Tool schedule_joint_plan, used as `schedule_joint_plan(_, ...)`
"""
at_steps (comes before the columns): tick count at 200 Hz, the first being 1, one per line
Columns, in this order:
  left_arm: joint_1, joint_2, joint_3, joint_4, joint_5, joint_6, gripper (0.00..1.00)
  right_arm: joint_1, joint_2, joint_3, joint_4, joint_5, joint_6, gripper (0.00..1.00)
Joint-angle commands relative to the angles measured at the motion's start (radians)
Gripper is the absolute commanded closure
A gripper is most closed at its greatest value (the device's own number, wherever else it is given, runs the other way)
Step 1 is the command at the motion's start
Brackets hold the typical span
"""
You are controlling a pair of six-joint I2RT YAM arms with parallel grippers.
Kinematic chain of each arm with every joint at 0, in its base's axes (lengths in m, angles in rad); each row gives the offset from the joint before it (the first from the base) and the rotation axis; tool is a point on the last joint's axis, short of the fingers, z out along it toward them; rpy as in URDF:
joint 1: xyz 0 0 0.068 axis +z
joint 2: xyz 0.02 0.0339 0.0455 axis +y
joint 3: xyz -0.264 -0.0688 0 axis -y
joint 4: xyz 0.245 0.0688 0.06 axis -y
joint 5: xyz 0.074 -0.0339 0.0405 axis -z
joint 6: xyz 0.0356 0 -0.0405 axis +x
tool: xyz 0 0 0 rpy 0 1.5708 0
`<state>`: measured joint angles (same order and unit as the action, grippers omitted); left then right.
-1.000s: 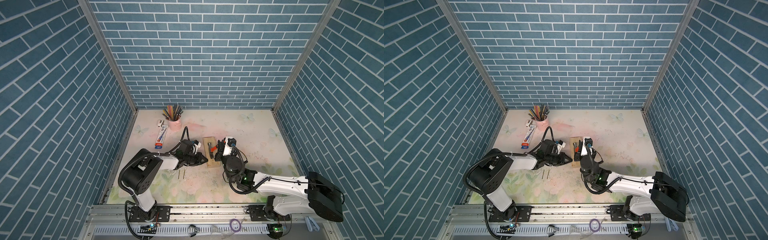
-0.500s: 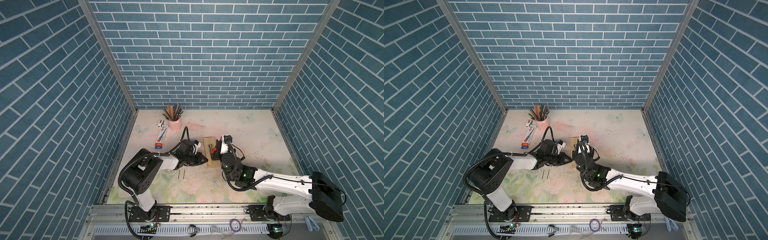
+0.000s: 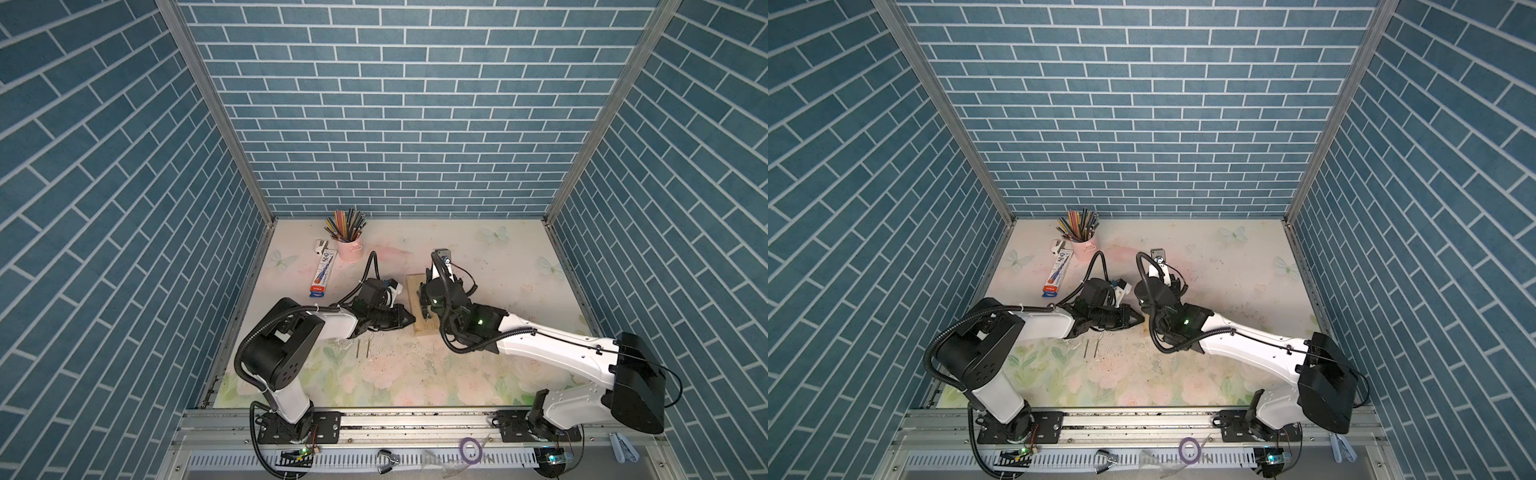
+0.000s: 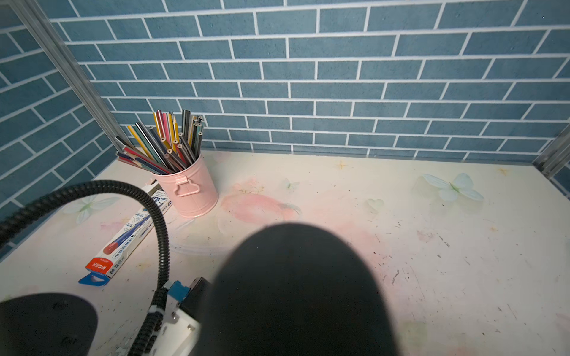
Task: Use a claw hammer to pull out a nail
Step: Remove the nail from the mounting plate.
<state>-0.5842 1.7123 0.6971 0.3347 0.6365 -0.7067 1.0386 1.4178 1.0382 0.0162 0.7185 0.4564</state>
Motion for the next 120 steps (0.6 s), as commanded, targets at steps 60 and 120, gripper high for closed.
schedule_joint_plan(60, 0.006, 0.093, -0.015, -0.171, -0.12, 0.062, 0.85, -0.152, 0.173, 0.271, -0.434, -0.283, 0.067, 1.0)
schedule_joint_plan(120, 0.006, 0.133, -0.002, -0.175, -0.097, 0.074, 0.85, -0.181, 0.244, 0.369, -0.505, -0.336, 0.026, 1.0)
